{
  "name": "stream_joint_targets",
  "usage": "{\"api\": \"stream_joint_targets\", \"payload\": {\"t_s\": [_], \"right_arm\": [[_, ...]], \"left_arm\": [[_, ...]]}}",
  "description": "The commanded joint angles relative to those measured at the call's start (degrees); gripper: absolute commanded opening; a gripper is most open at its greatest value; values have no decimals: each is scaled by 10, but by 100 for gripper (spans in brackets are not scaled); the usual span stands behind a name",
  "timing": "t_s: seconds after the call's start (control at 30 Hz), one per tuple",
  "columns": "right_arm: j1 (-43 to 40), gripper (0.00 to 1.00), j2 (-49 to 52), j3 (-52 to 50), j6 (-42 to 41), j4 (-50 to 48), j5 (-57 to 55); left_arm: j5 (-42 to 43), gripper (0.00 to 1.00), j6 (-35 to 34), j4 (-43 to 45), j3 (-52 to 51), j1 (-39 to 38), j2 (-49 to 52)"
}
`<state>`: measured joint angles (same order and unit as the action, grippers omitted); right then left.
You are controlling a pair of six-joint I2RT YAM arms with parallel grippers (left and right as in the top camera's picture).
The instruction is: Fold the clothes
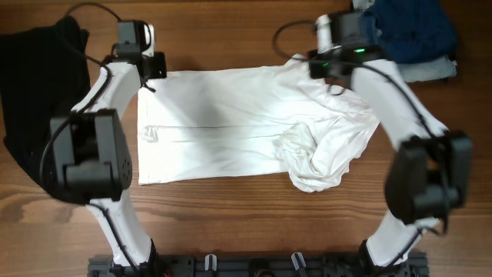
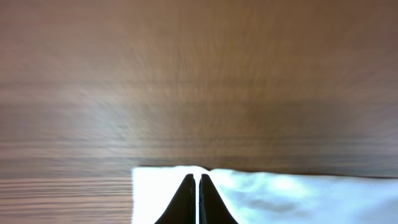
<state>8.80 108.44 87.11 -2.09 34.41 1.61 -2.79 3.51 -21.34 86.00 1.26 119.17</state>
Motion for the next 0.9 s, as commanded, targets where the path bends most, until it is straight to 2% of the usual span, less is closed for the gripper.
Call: {"api": "stream_joint_targets", "payload": {"t_s": [0.0,0.13,0.23,0.27,0.33,0.37,0.4,0.47,0.6,0.87], "right_arm": [[-36,4,-49,14,-7,48,30],[-61,4,-59,14,-7,102,54],[-63,4,-57,14,-4,101,62],[-61,4,-57,14,-5,98,62],[-60,4,-57,14,-5,95,62],[-60,4,-57,14,-5,95,62],[-60,4,-57,14,-5,95,62],[-60,5,-57,14,-4,93,62],[-60,4,-57,14,-5,92,61],[-61,4,-57,14,-5,89,59]], "left_arm": [[-9,4,-10,-18,2,5,-78],[-9,4,-9,-73,2,7,-103],[10,4,-9,-80,2,13,-95],[28,7,-9,-74,2,16,-87],[64,47,-9,-57,2,23,-67],[76,62,-10,-52,2,24,-57],[89,71,-10,-47,2,25,-38],[90,82,-9,-38,2,24,-14],[90,86,-6,-19,2,24,35],[90,84,8,-9,2,23,73]]}}
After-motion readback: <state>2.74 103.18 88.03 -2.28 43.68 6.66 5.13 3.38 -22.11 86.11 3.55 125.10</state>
